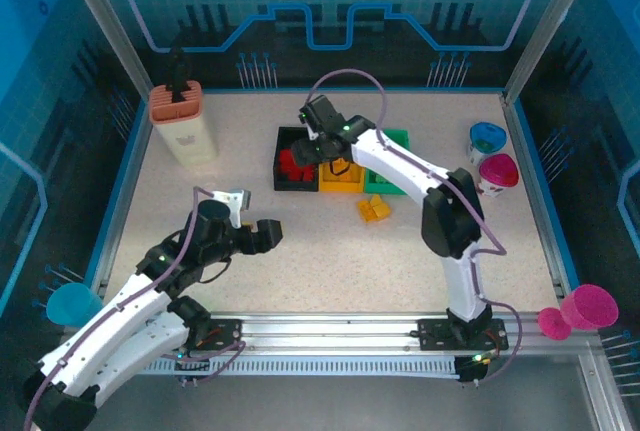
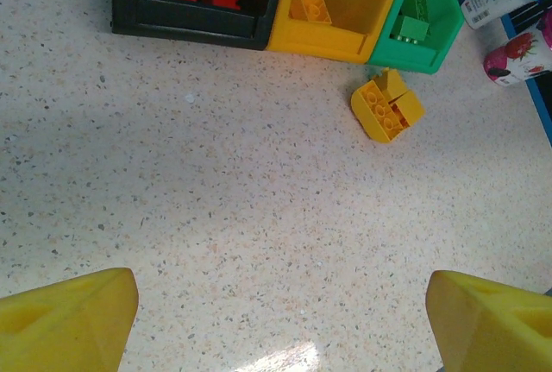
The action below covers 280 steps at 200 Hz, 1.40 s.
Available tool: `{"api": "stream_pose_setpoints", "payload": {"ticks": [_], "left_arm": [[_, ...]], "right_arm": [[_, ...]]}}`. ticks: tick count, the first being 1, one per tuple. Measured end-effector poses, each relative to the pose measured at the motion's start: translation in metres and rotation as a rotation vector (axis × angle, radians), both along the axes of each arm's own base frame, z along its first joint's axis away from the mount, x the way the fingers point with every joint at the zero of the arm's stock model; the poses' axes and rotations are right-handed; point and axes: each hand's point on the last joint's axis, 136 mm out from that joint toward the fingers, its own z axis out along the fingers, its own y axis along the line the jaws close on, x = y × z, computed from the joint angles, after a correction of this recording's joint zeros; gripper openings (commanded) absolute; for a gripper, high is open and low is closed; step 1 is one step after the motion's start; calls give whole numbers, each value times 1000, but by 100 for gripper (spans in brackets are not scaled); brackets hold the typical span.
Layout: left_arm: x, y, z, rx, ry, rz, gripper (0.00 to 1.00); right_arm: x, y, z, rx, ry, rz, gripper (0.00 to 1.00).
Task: Sort the legos into containers by color
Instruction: Place the lego in the container, then pick up the lego from the center of the table.
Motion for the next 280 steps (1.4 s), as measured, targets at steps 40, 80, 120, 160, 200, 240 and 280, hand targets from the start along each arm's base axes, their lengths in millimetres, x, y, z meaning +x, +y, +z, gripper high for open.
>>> {"api": "stream_pose_setpoints", "payload": {"ticks": [40,80,120,160,200,240,280], "left_arm": [[2,-1,-5,10,16,-2,88],[6,-5,-7,13,21,-7,88],[9,-11,-15,28,45,-17,88],[9,-19,-18,37,58,-42,87],[14,-28,-13,35,49,-59,88],[15,-33,-12,34,47,-72,88],[13,-35,-14,39,50,-80,88]], "right_arm": [[-28,-35,13,-22,-34,-23,69],[-52,-78,-21,-81,25,-69,62],[-68,-114,-51,-144,80,-122,60],[-84,-139,-71,-181,112,-161,61],[-90,-163,-92,-208,159,-217,60],[-89,-176,-101,-200,180,-249,59],[-85,-176,-112,-183,207,-252,59]]}}
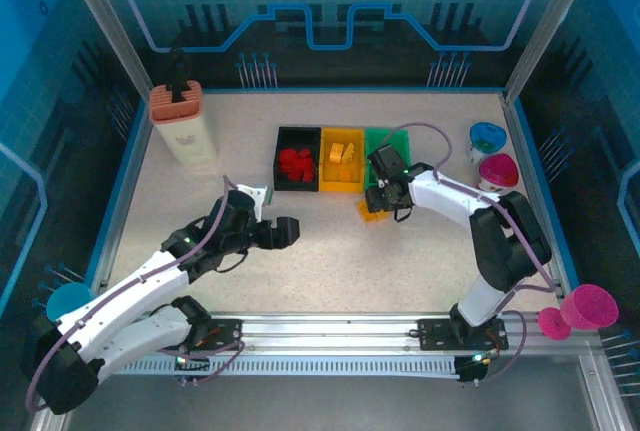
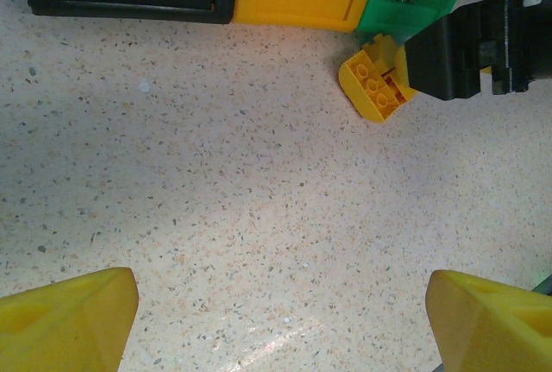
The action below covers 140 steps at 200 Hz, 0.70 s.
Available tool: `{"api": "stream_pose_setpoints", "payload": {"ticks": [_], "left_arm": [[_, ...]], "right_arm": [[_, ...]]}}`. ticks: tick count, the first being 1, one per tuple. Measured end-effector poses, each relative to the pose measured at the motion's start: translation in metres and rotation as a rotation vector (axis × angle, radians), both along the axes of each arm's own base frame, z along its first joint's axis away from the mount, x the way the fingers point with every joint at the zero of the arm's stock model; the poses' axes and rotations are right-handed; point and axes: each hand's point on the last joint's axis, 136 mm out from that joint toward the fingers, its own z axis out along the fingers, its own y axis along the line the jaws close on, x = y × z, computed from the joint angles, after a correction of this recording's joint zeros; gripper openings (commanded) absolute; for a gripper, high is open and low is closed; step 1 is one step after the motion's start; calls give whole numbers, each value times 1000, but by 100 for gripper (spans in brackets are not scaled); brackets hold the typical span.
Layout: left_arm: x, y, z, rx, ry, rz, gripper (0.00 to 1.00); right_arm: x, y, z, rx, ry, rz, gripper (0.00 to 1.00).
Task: Sort the legos into containers by color
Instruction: Pick up the lego from the center of the table.
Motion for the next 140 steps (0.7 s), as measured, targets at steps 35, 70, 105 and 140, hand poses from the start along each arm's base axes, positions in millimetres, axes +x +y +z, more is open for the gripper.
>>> {"api": "stream_pose_setpoints", "payload": {"ticks": [35,70,105,140], "left_arm": [[0,0,0,0,0,-2,88],[0,0,0,4,-4,1,87],[0,0,0,4,-4,0,88],[0,0,0,4,-4,0,88]], "right_arm": [[4,6,-6,22,1,7,59],[6,11,-7,46,0,14,56],[4,15,-8,75,5,18,56],[-10,10,-18,79,43,8,58]]}}
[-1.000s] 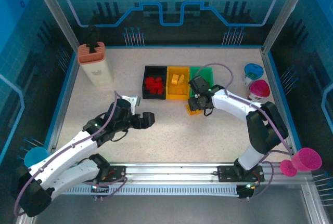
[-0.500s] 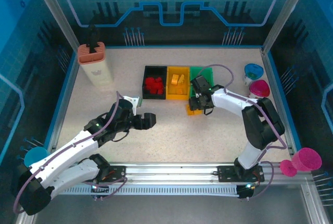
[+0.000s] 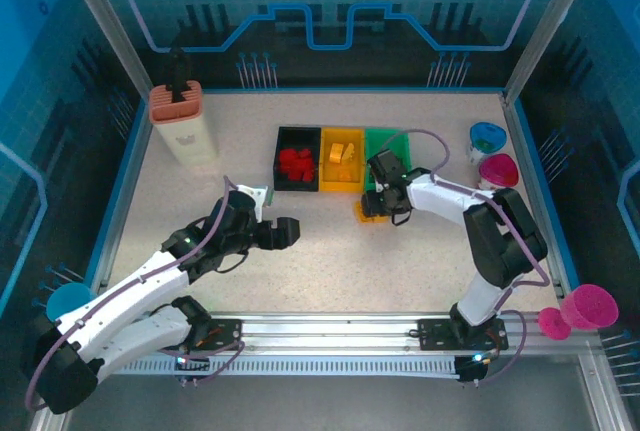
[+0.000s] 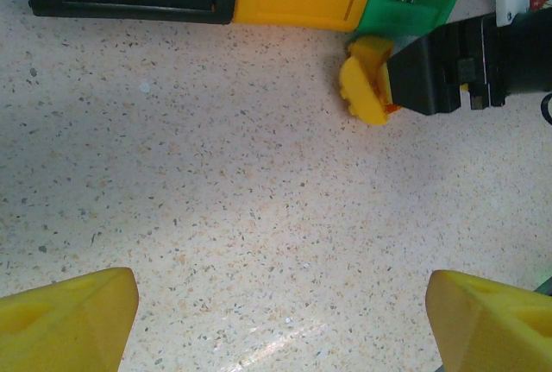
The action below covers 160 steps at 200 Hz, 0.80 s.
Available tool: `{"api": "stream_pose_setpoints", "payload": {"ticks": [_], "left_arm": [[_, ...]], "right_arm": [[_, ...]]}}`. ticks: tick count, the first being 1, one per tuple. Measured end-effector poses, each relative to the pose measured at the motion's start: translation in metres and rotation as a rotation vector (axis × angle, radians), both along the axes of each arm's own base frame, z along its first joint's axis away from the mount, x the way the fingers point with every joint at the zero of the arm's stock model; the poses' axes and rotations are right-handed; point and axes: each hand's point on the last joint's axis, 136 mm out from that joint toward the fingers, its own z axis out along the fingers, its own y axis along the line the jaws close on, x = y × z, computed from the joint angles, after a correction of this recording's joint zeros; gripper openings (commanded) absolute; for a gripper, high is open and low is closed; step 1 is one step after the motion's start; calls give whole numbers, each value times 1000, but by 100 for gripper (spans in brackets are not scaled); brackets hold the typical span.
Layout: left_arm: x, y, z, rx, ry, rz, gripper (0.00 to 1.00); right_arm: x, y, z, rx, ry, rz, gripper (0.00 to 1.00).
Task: Sort the legos into containers by color
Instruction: Pick up the lego from the center of the table.
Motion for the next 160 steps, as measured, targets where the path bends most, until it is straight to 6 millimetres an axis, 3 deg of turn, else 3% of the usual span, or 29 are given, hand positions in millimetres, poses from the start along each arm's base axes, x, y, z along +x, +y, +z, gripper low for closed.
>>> {"api": "stream_pose_setpoints", "payload": {"ticks": [41,75,104,131,160], "left_arm": [[0,0,0,3,-3,0,88],[0,-1,0,3,-3,-2,87],[-1,-1,0,4,-3,-3,88],[-1,-2,0,6,-4,-6,88],[-2,-2,-1,10,-5,-7,88]], "right_arm": [[-14,-8,-4,-3,26,-17,56],[-16,-8,-3,6,25,-28,40],[-17,-8,2,14,18,-33,37],[-18,-7,24,42,-23,-30,37],[-5,3,68,111,-121,-20,36]]}}
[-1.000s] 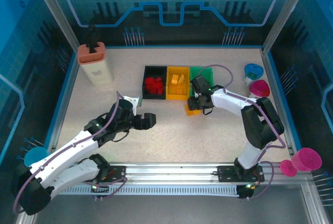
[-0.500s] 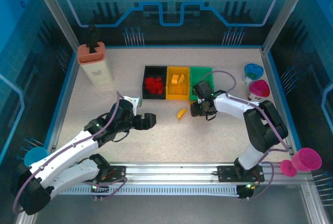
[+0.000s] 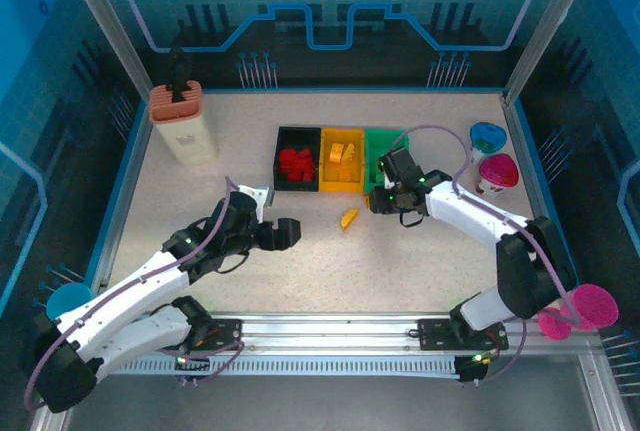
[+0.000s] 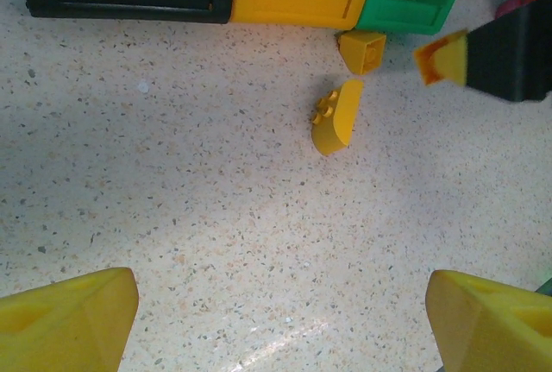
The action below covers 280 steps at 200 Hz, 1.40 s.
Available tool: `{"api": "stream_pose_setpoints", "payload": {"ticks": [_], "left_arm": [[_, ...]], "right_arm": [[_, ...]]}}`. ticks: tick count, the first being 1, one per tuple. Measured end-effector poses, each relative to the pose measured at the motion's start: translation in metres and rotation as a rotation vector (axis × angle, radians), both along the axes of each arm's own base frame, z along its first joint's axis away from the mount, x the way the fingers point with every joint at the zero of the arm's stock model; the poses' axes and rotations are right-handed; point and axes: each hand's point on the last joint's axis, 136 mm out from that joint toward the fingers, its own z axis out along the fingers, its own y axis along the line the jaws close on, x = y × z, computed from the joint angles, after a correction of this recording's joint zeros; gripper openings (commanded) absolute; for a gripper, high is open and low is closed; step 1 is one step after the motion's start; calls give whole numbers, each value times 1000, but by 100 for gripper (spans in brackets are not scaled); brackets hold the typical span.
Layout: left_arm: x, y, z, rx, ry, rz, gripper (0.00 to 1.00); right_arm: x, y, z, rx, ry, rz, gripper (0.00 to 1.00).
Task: Sort the legos into containers by color
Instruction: Pick up the lego from the center of the table, then place the lego in the container.
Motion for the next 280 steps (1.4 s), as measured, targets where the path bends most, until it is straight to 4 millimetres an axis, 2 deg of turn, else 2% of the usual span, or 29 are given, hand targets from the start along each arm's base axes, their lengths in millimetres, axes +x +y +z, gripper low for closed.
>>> {"api": "stream_pose_setpoints", "payload": {"ticks": [33,59,90,131,138,146,171,188,232,280], "left_arm": [[-3,-4,-5,20,6,-18,87],[-7,-8,-6,35,2,-38,87],[-13,-10,-9,66,-4,-63,86],[-17,-11,-7,71,-18,-74,86],[-17,-12,-7,72,-18,-76,86],[-18,-12,-7,71,-19,-79,86],[-19,-14,-8,76,-15,-88,86],[-19,-18,-9,82,-13,-97,87],[-17,-32,-13,109,-6,-140,87],[-7,-60,-23,163,14,-204,88]], "right_arm": [[33,19,54,62,-120,17,36],[64,40,78,94,-168,45,36],[90,60,69,93,-141,72,36],[111,72,45,63,-82,84,36],[113,74,43,61,-76,84,38],[116,76,41,59,-71,84,45],[116,79,40,67,-61,94,58],[116,83,41,80,-63,104,62],[102,80,50,102,-73,113,63],[72,64,70,138,-122,102,63]]}}
